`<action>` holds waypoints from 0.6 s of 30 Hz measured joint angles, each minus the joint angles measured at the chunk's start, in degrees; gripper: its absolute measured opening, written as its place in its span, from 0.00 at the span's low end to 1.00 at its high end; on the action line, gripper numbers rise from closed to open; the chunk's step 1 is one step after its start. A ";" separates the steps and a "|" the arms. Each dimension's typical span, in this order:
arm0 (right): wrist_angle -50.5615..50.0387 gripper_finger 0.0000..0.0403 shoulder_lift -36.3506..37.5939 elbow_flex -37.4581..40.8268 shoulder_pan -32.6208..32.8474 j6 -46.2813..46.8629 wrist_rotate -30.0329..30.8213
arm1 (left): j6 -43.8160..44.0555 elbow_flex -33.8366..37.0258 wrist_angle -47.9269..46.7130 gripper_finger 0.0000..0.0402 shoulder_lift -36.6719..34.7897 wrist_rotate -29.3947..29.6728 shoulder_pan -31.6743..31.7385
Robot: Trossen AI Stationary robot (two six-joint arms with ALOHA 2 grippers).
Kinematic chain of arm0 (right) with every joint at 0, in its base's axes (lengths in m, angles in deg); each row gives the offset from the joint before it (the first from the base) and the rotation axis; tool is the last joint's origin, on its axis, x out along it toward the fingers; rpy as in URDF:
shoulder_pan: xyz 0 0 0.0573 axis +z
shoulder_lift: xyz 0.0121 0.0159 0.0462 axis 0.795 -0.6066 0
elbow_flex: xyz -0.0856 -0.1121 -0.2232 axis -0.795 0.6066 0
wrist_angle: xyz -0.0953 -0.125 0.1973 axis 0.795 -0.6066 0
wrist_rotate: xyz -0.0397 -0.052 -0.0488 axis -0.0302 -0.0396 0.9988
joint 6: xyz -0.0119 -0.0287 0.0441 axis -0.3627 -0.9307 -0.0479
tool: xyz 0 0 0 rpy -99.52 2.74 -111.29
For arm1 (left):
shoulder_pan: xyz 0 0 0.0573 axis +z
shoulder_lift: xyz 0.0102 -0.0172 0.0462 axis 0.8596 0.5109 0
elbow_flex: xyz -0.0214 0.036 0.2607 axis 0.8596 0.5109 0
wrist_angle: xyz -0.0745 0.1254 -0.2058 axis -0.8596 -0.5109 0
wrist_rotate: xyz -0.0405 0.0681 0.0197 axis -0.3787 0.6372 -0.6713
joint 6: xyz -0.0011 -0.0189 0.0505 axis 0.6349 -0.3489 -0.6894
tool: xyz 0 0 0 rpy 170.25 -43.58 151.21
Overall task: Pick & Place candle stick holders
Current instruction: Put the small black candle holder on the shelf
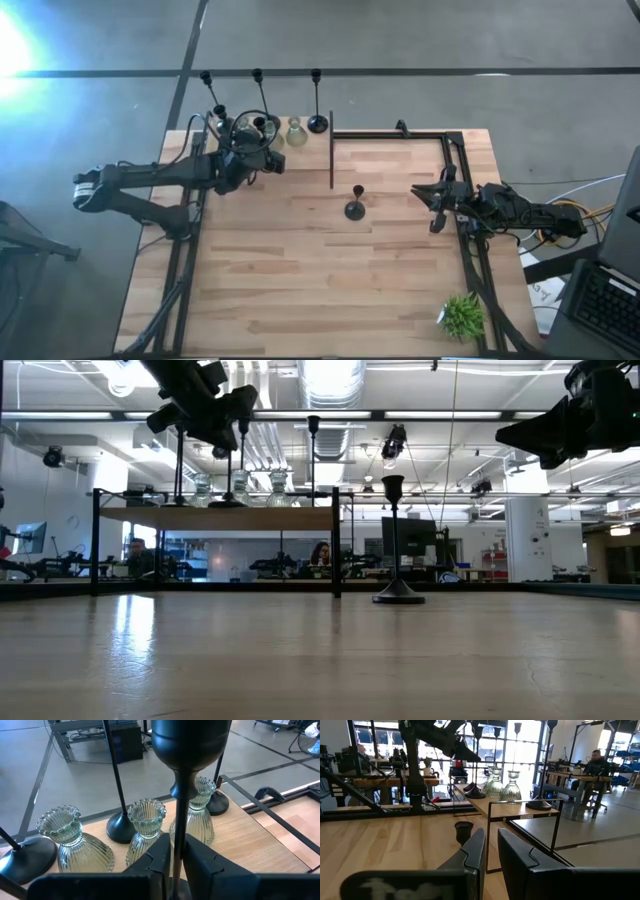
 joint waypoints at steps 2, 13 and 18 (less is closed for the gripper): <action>0.00 0.11 0.00 0.00 0.00 0.00 -0.01 | -0.17 0.00 0.01 0.15 0.00 -0.03 0.00; 0.00 0.11 0.00 0.00 0.00 0.26 -0.01 | -0.06 0.33 0.04 0.29 0.00 -0.03 -0.04; 0.00 0.11 0.00 0.00 0.02 0.33 -0.02 | -0.06 0.30 0.01 0.31 0.00 -1.50 -0.55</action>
